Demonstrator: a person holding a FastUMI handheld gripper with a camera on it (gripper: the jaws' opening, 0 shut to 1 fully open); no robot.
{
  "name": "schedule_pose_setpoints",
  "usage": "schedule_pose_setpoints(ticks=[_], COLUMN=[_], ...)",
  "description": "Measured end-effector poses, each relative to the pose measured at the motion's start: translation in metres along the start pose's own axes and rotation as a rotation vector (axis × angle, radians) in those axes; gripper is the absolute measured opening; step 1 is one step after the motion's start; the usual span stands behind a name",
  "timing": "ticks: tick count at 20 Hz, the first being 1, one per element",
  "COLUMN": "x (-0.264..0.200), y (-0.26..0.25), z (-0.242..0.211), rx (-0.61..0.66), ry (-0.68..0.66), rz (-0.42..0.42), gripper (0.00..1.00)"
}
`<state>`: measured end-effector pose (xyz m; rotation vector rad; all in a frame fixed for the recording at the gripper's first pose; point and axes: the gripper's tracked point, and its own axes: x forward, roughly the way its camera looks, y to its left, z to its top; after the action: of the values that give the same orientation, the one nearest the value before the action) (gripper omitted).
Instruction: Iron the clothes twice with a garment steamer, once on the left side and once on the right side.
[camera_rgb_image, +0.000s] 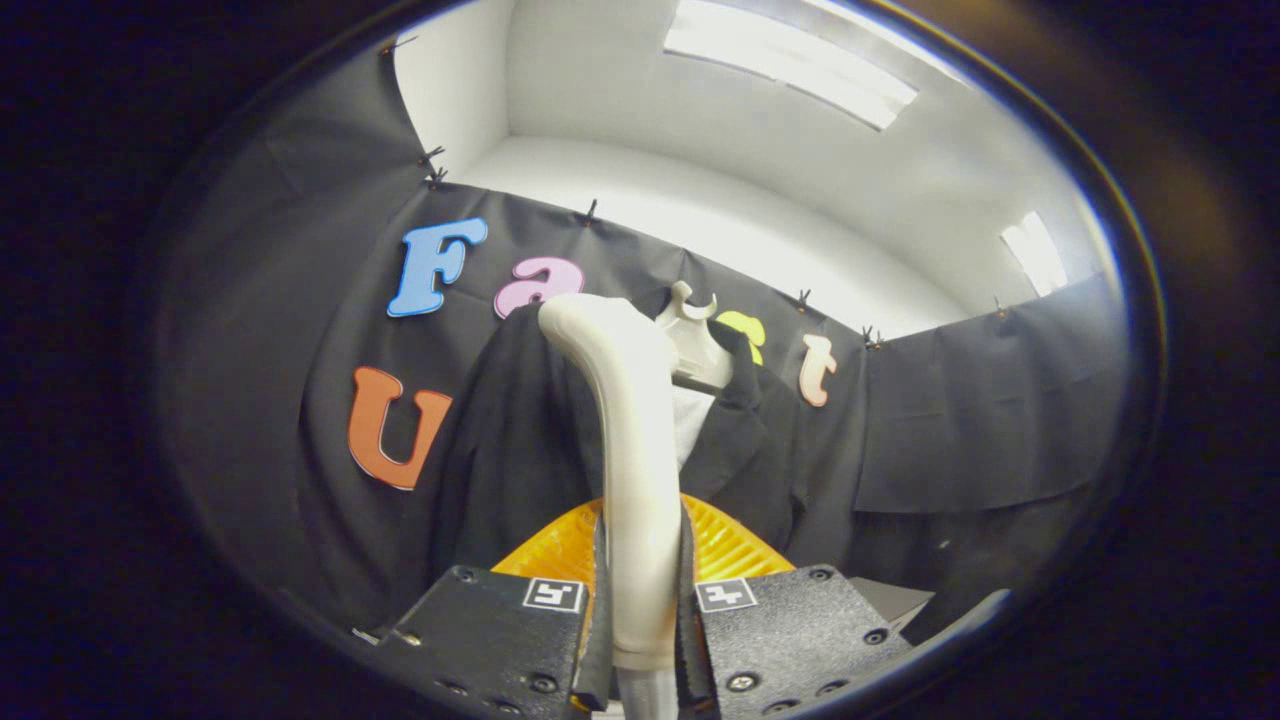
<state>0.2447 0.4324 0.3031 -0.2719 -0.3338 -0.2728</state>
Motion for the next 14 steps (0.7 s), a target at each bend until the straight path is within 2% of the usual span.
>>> schedule_pose_setpoints(ticks=[3, 9, 14], x=[0.021, 0.052, 0.071], y=[0.005, 0.002, 0.012], z=[0.008, 0.051, 0.03], rx=[0.024, 0.009, -0.056], ry=[0.005, -0.053, 0.023], rz=[0.0, -0.06, -0.088], gripper=[0.28, 0.27, 0.28])
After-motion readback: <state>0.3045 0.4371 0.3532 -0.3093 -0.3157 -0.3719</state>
